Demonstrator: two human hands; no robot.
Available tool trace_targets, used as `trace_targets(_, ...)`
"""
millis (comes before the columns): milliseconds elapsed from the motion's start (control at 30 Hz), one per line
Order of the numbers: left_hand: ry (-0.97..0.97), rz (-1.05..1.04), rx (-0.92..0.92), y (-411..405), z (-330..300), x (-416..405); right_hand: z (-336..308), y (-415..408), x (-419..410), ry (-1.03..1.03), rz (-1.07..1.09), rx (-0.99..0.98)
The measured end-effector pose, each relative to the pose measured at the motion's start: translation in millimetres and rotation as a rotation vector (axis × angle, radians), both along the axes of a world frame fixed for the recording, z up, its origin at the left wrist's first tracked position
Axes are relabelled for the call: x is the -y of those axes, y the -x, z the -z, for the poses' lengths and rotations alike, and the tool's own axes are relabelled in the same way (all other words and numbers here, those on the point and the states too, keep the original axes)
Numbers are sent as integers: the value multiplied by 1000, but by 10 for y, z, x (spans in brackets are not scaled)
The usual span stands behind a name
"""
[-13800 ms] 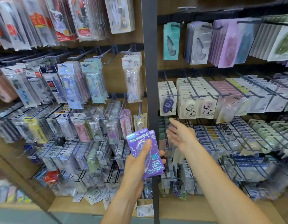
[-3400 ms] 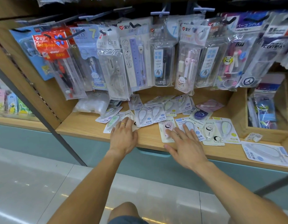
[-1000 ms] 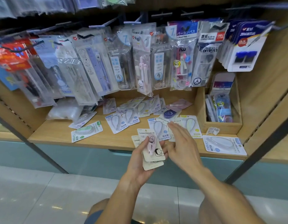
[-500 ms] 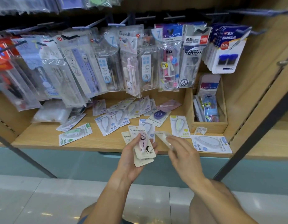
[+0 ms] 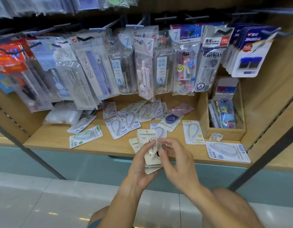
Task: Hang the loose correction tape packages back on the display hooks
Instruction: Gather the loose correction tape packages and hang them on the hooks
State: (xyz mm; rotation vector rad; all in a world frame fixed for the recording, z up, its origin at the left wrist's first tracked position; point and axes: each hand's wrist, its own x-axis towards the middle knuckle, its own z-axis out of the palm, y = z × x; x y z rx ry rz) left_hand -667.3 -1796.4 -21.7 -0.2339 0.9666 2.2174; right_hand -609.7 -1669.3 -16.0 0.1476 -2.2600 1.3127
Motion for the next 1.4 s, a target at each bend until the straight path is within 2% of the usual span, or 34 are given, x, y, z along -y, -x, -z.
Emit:
trace_targets(100, 9, -14, 7, 39, 23, 68, -28, 535, -229, -223, 150, 168)
trace_targets(200, 51, 11, -1, 38, -10, 70, 7, 1025, -436, -428, 102, 388)
trace_targets(333, 176, 192, -51, 22, -72, -88, 138, 1261, -568, -588, 57, 517)
trace_targets(467, 244, 253, -42, 101, -102, -86, 144, 1235, -643, -633, 38, 485)
trace_targets(700, 314, 220, -64, 185, -87, 102, 224, 982, -705, -760, 36, 365)
trace_targets(833, 286, 174, -56, 196, -73, 177, 262, 624, -681, -684, -4, 339)
trace_targets(933, 233, 125, -32, 159, -56, 195, 368, 384, -678, -716, -51, 329)
trace_targets(1100, 208, 35, -17, 50, -1, 218, 425, 210, -652, -619, 46, 189)
trace_targets(1167, 203, 21, -6, 24, 10, 226, 413, 175, -615, -502, 118, 148)
trace_targets(1300, 222, 15, -22, -16, -90, 185, 230, 127, -518, -74, 370, 70)
trace_targets(1400, 204, -7, -17, -71, -118, 167, -8, -20, -358, 55, 367, -80)
